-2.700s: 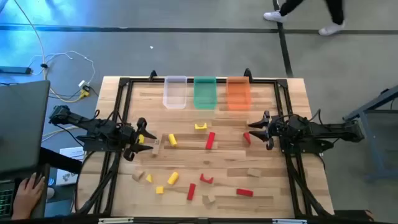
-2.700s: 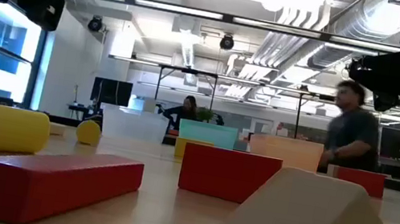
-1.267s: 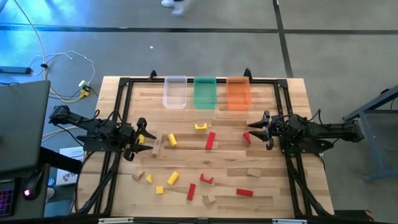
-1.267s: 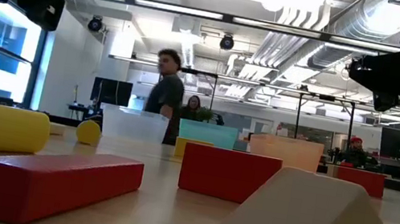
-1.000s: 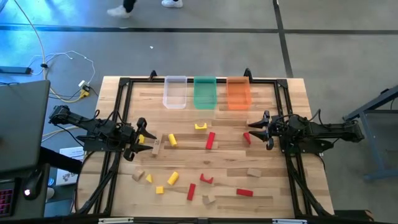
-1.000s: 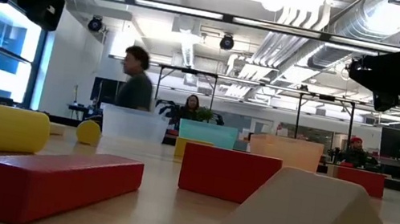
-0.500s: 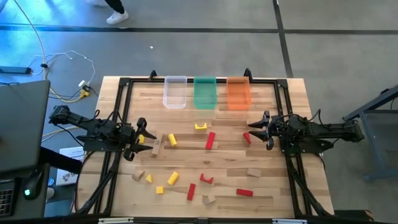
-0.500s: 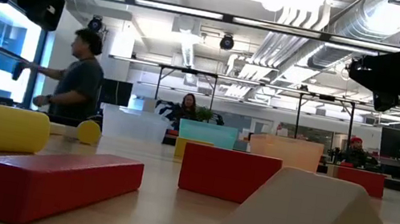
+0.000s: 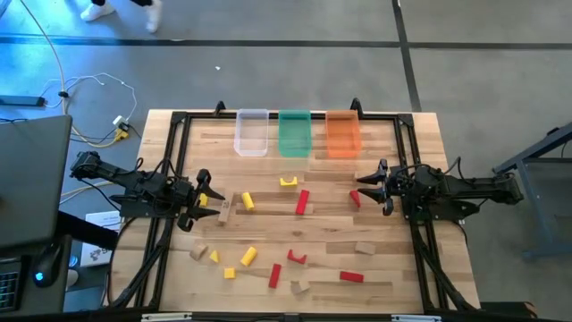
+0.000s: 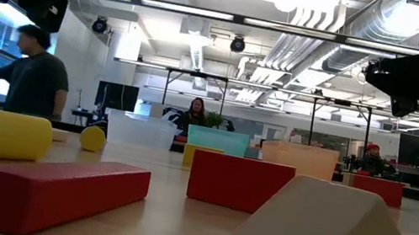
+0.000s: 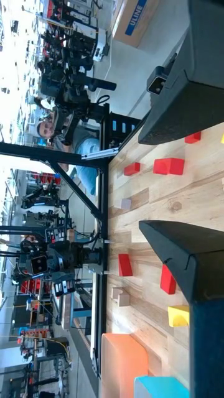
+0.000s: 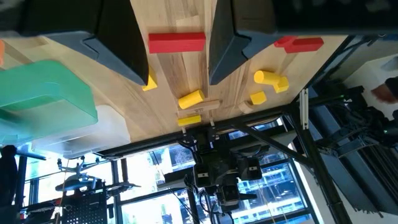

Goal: Sort & place blocks by color

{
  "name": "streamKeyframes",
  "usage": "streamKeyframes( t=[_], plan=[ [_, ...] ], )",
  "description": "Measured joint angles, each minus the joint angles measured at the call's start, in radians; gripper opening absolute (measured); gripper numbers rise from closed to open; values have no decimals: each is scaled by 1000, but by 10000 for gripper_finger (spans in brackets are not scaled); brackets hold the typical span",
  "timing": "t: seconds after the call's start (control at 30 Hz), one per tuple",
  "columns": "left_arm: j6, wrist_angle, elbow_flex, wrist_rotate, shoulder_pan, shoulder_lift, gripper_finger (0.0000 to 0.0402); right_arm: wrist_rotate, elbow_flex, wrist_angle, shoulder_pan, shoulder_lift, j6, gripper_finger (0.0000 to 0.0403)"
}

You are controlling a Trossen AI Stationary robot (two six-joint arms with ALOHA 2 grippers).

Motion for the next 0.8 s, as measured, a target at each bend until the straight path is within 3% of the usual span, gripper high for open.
streamKeyframes(
  t=[0.8],
  plan=[
    [-66, 0, 0, 0, 0, 0, 200, 0, 0, 0, 0, 0, 0, 153]
  ],
)
